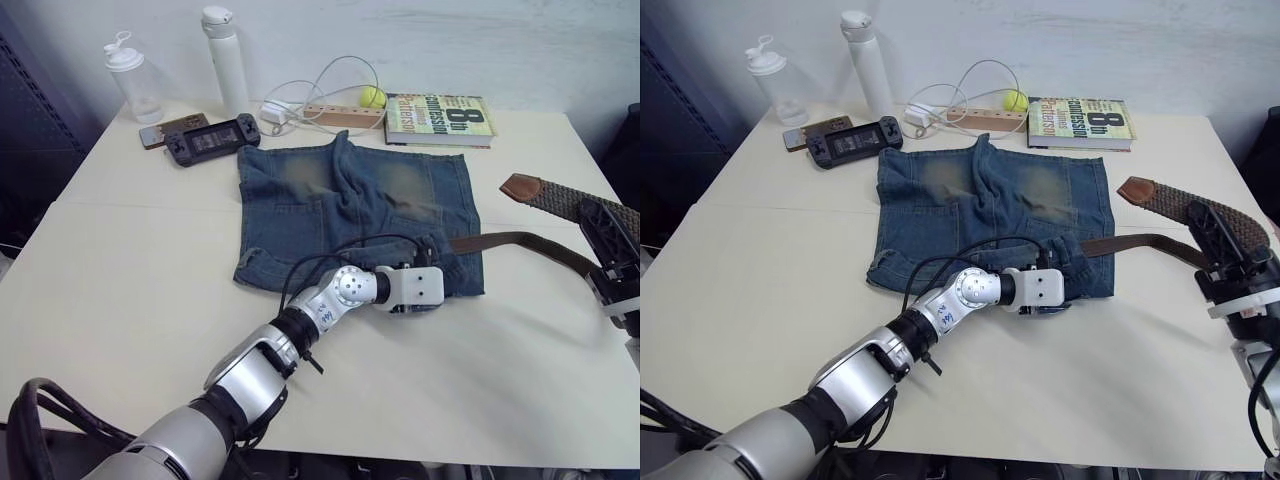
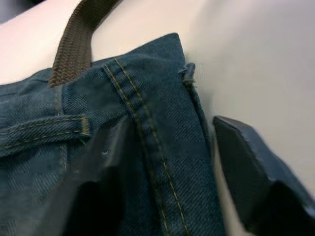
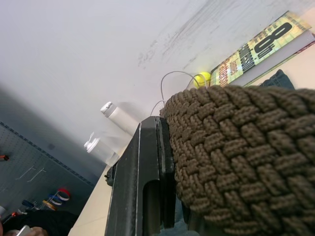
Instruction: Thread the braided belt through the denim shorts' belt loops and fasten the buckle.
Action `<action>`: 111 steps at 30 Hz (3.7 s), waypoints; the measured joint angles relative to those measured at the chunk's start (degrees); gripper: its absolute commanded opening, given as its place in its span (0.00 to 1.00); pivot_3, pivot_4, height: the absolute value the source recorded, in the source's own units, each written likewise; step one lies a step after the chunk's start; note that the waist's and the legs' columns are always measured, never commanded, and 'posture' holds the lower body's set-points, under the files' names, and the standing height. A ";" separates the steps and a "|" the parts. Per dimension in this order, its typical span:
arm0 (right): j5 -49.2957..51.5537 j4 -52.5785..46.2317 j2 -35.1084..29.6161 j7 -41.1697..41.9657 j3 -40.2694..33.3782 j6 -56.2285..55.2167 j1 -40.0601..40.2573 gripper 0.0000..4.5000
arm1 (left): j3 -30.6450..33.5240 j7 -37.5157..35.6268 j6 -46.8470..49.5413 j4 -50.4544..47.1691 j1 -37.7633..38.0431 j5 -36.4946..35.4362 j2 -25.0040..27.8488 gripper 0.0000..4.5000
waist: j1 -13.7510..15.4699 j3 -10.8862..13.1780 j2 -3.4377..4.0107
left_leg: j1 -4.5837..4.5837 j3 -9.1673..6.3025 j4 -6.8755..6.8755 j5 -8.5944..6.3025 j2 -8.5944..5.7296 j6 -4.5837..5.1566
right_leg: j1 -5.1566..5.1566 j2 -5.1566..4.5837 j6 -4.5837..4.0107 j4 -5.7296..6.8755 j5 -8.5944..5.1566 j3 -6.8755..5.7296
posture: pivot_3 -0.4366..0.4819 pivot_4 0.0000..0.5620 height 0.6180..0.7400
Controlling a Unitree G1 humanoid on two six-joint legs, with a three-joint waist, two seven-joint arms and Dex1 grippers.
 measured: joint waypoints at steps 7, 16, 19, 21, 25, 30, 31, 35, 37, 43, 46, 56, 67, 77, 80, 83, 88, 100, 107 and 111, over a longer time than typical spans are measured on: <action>2.18 0.59 -6.48 1.08 0.06 4.70 2.30 0.00 | 2.60 -13.61 -3.08 -5.83 4.28 -4.05 3.45 0.00 | -0.24 -0.06 0.12 | 0.02 0.01 -0.11 0.02 0.01 -0.06 | -0.06 0.01 -0.11 0.02 -0.06 -0.01 | 0.48 0.27 0.74; 6.91 3.28 -18.53 3.23 -2.58 14.06 6.33 0.00 | 2.82 -31.67 7.17 -28.98 15.51 -10.87 13.05 0.00 | -0.10 -0.06 0.11 | 0.07 -0.05 0.00 0.05 0.03 -0.05 | 0.06 -0.03 -0.13 0.06 -0.07 -0.03 | 0.48 0.27 0.74; 7.19 3.17 -20.09 1.61 -2.49 16.03 8.08 0.00 | 2.67 -32.33 10.36 -32.39 17.09 -10.68 13.53 0.00 | -0.03 -0.05 0.10 | 0.04 -0.05 0.00 0.03 0.03 -0.01 | 0.07 -0.03 -0.11 0.00 -0.06 -0.04 | 0.48 0.27 0.74; 7.72 3.16 -21.28 0.19 -2.48 16.97 9.17 0.00 | 2.93 -33.78 14.27 -34.89 18.18 -11.84 13.72 0.30 | -0.06 -0.05 0.11 | 0.03 -0.05 -0.03 0.03 0.03 -0.02 | 0.05 -0.02 -0.11 -0.02 -0.06 -0.05 | 0.48 0.27 0.74; 9.71 2.17 -23.25 -2.73 -2.48 18.35 10.66 0.00 | 4.62 -38.05 27.79 -43.61 19.94 -17.85 15.60 0.67 | -0.14 -0.04 0.10 | -0.02 -0.07 0.00 0.09 0.03 -0.12 | 0.01 -0.01 -0.11 0.02 -0.06 -0.07 | 0.48 0.27 0.74; 10.85 -1.94 -23.36 -3.39 -2.75 18.80 12.89 0.00 | 14.34 -40.50 48.50 -58.25 18.23 -30.79 22.59 0.98 | -0.56 -0.04 0.11 | 0.03 -0.13 0.03 0.17 0.03 -0.15 | 0.04 0.00 -0.13 0.20 -0.07 -0.08 | 0.48 0.27 0.74; 10.87 -2.69 -23.35 -3.55 -2.77 18.86 13.51 0.00 | 16.79 -40.43 51.67 -60.21 17.25 -32.93 24.04 0.98 | -0.66 -0.04 0.11 | 0.04 -0.14 0.03 0.23 0.03 -0.24 | 0.04 0.00 -0.13 0.20 -0.07 -0.09 | 0.48 0.27 0.74; 10.10 -6.88 -22.17 -4.40 -2.47 18.30 15.84 0.00 | 22.42 -40.51 59.39 -65.66 16.19 -36.76 33.65 0.98 | -1.33 -0.04 0.10 | 0.06 -0.13 -0.01 0.37 0.03 -0.50 | 0.09 0.05 -0.13 0.16 -0.07 -0.10 | 0.48 0.27 0.74; 8.60 -7.22 -20.44 -4.42 -1.09 17.14 15.12 0.00 | 22.58 -40.34 60.49 -66.23 17.58 -36.77 35.95 0.98 | -1.32 -0.02 0.06 | 0.07 -0.13 0.02 0.38 0.02 -0.50 | 0.12 0.04 -0.11 0.15 -0.06 -0.10 | 0.48 0.27 0.74; 0.57 -6.91 -17.90 -2.26 4.99 15.80 13.44 0.00 | 22.03 -38.36 61.41 -67.07 20.66 -36.29 39.05 0.98 | -1.27 -0.01 0.04 | 0.07 -0.13 0.01 0.37 0.02 -0.52 | 0.11 0.02 -0.10 0.11 -0.06 -0.09 | 0.48 0.27 0.74; -3.85 -5.20 -16.10 -0.39 8.45 15.77 12.08 0.00 | 21.49 -37.04 61.17 -67.25 22.09 -35.62 39.78 0.98 | -1.31 -0.01 0.04 | 0.06 -0.13 -0.01 0.37 0.02 -0.53 | 0.08 0.02 -0.11 0.12 -0.06 -0.08 | 0.48 0.27 0.74; -13.22 0.43 -9.63 6.31 16.84 15.05 5.41 0.00 | 21.62 -33.78 62.28 -68.75 23.01 -36.27 40.06 0.98 | -1.47 -0.01 0.05 | 0.10 -0.13 -0.01 0.38 0.02 -0.55 | 0.05 -0.02 -0.15 0.21 -0.08 -0.07 | 0.48 0.27 0.74; -21.25 13.98 -3.99 15.95 22.81 16.27 -3.38 0.00 | 21.14 -31.96 63.69 -73.72 26.91 -36.74 41.61 0.98 | -1.51 -0.03 0.07 | 0.11 -0.13 -0.02 0.37 0.02 -0.57 | 0.03 -0.02 -0.18 0.26 -0.07 -0.07 | 0.48 0.27 0.74; -24.89 19.72 3.97 20.49 28.11 20.24 -13.35 0.00 | 20.77 -28.06 64.02 -73.75 27.37 -36.85 38.51 0.98 | -2.13 -0.03 0.08 | 0.13 -0.13 -0.07 0.37 0.02 -0.57 | -0.03 -0.01 -0.26 0.34 -0.07 -0.07 | 0.48 0.27 0.74; -26.07 20.07 6.20 20.41 29.56 21.25 -15.32 0.00 | 20.62 -26.73 64.69 -74.78 28.20 -36.85 37.73 0.98 | -2.41 -0.03 0.08 | 0.13 -0.13 -0.07 0.38 0.02 -0.60 | -0.04 -0.01 -0.26 0.36 -0.07 -0.07 | 0.48 0.27 0.74; -27.46 20.16 6.30 20.43 30.59 22.53 -15.50 0.00 | 20.28 -26.17 64.76 -74.91 28.23 -36.71 37.87 0.98 | -2.55 -0.03 0.09 | 0.13 -0.13 -0.07 0.38 0.02 -0.60 | -0.03 -0.01 -0.26 0.36 -0.07 -0.08 | 0.48 0.27 0.74; -30.66 21.08 3.03 22.68 29.93 24.08 -14.43 0.00 | 20.28 -25.62 64.57 -74.86 28.22 -36.11 39.07 0.98 | -2.59 -0.03 0.09 | 0.13 -0.13 -0.07 0.38 0.02 -0.61 | -0.02 -0.02 -0.26 0.34 -0.07 -0.08 | 0.48 0.27 0.74; -43.63 18.22 3.22 22.83 35.21 22.03 -17.11 0.00 | 20.36 -25.41 63.93 -74.95 28.73 -35.97 41.56 0.98 | -3.06 -0.06 0.05 | 0.18 -0.13 -0.10 0.36 0.02 -0.67 | -0.03 0.00 -0.28 0.35 -0.08 -0.08 | 0.48 0.27 0.74; -46.81 19.86 9.40 22.77 33.70 21.06 -19.19 0.00 | 20.35 -25.11 63.84 -75.51 29.65 -35.97 42.50 0.98 | -3.54 -0.14 -0.09 | 0.28 -0.13 -0.13 0.41 0.03 -0.80 | -0.02 0.02 -0.37 0.49 -0.08 -0.07 | 0.48 0.27 0.74; -46.52 19.91 11.18 24.06 33.49 22.69 -20.23 0.00 | 20.35 -24.64 63.84 -75.54 29.64 -35.97 42.61 0.98 | -3.51 -0.13 -0.07 | 0.26 -0.13 -0.17 0.42 0.03 -0.82 | -0.07 0.02 -0.40 0.50 -0.10 -0.07 | 0.48 0.27 0.74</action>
